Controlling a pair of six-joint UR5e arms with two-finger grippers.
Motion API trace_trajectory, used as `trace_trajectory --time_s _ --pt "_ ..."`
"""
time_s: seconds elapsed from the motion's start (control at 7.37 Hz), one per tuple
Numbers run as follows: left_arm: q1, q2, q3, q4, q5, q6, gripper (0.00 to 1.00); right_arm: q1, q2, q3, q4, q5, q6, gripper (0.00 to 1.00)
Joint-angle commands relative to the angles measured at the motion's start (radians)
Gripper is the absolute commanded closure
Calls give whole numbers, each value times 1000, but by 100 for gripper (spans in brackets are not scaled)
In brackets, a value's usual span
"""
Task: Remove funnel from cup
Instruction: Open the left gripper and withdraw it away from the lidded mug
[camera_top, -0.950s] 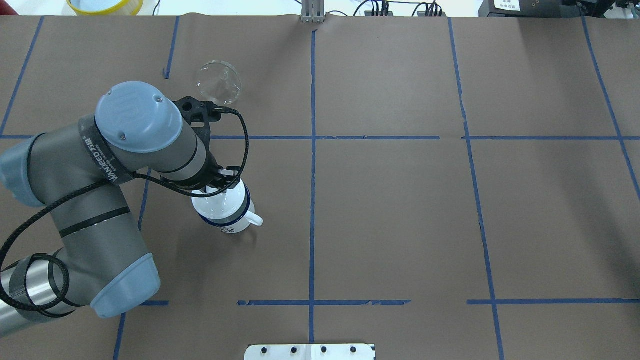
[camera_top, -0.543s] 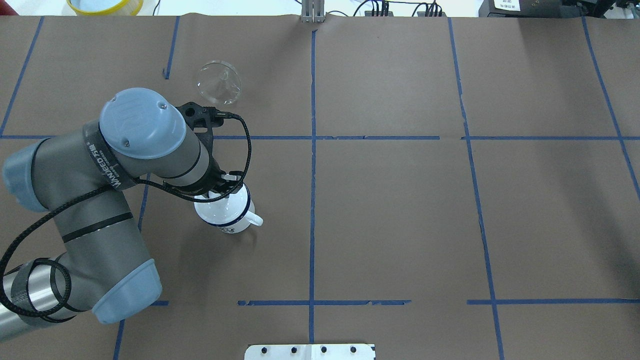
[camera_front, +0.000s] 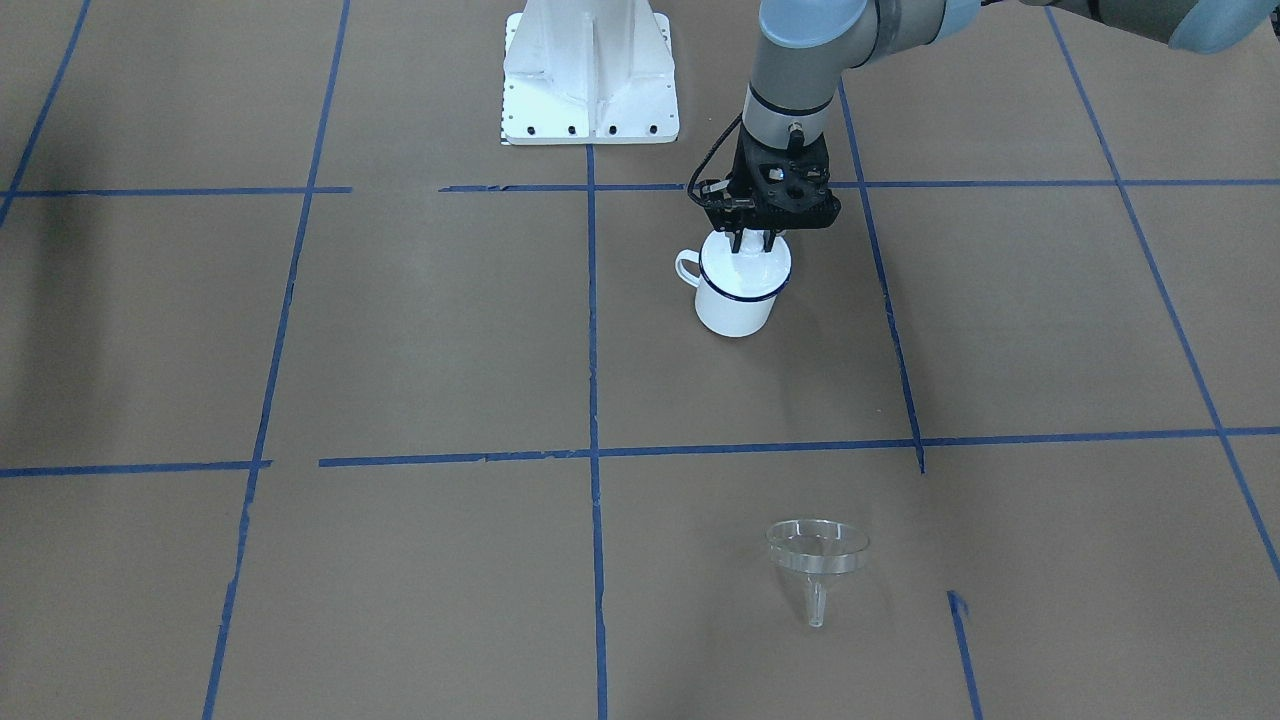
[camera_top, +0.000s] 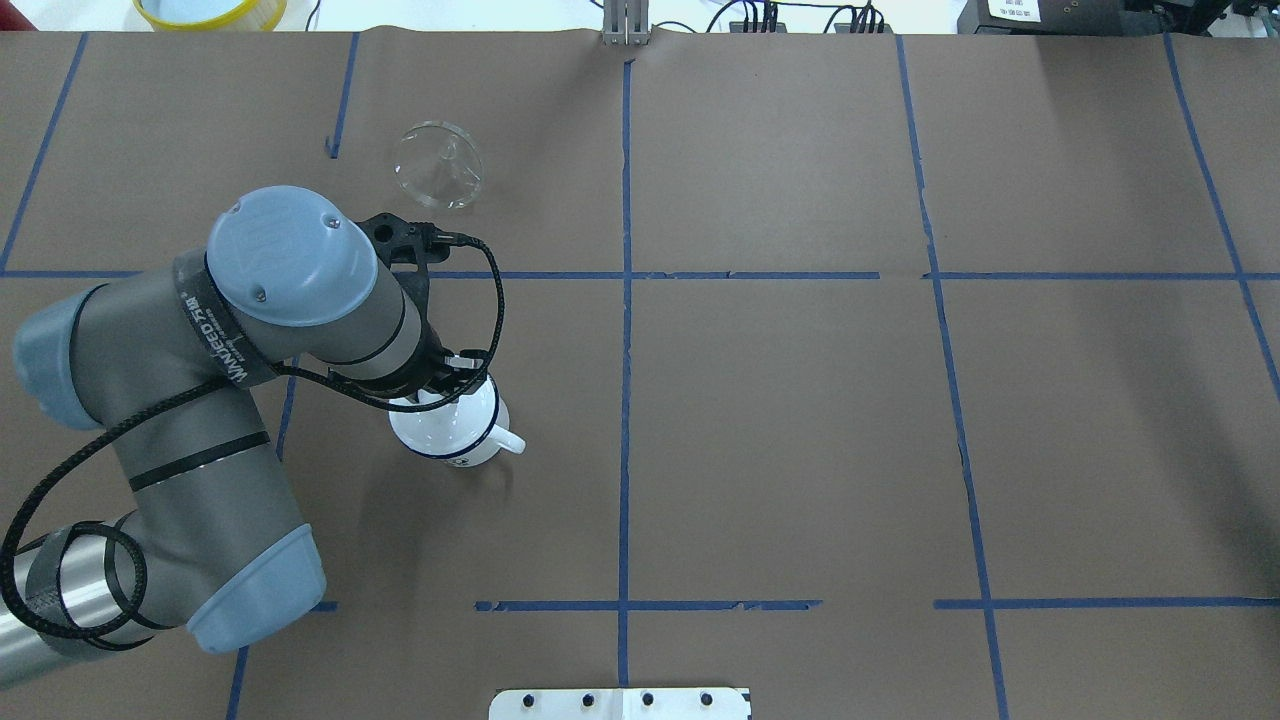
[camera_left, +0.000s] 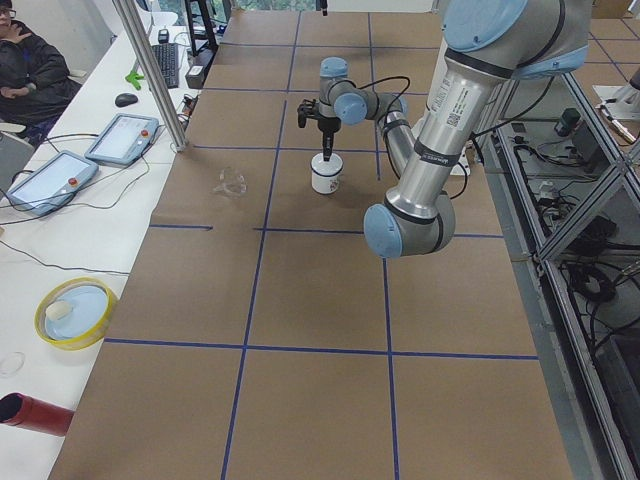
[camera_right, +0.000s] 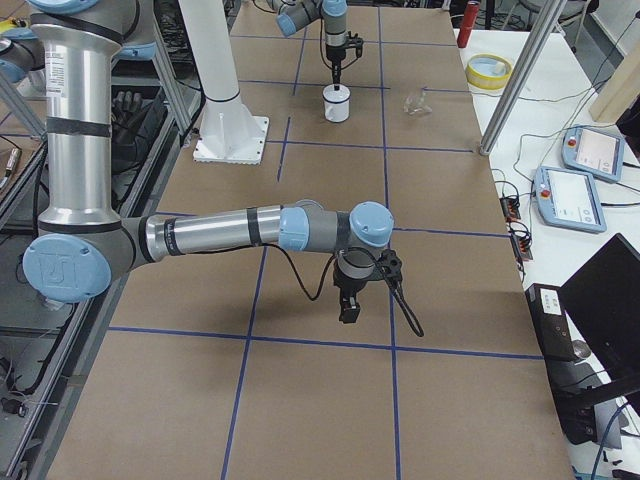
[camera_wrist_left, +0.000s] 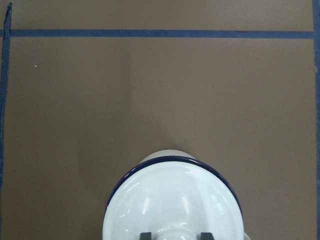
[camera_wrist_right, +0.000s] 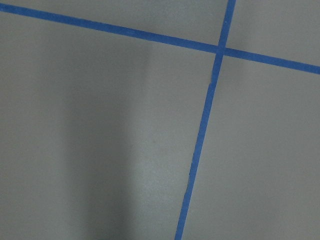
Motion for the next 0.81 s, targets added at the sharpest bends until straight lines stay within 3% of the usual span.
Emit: trace_trajectory --time_s 0.0,0.27,0.41,0.54,0.68 --pt "1 2 4 -2 1 3 78 0 0 0 0 0 0 0" --pt "1 5 4 -5 2 4 33 0 0 0 0 0 0 0" --pt "1 6 5 -5 2 4 15 0 1 -1 0 0 0 0" --pt "1 5 5 -5 2 4 3 0 1 0 0 0 0 0" --pt "-1 6 -1 -5 2 10 1 0 1 0 0 0 0 0"
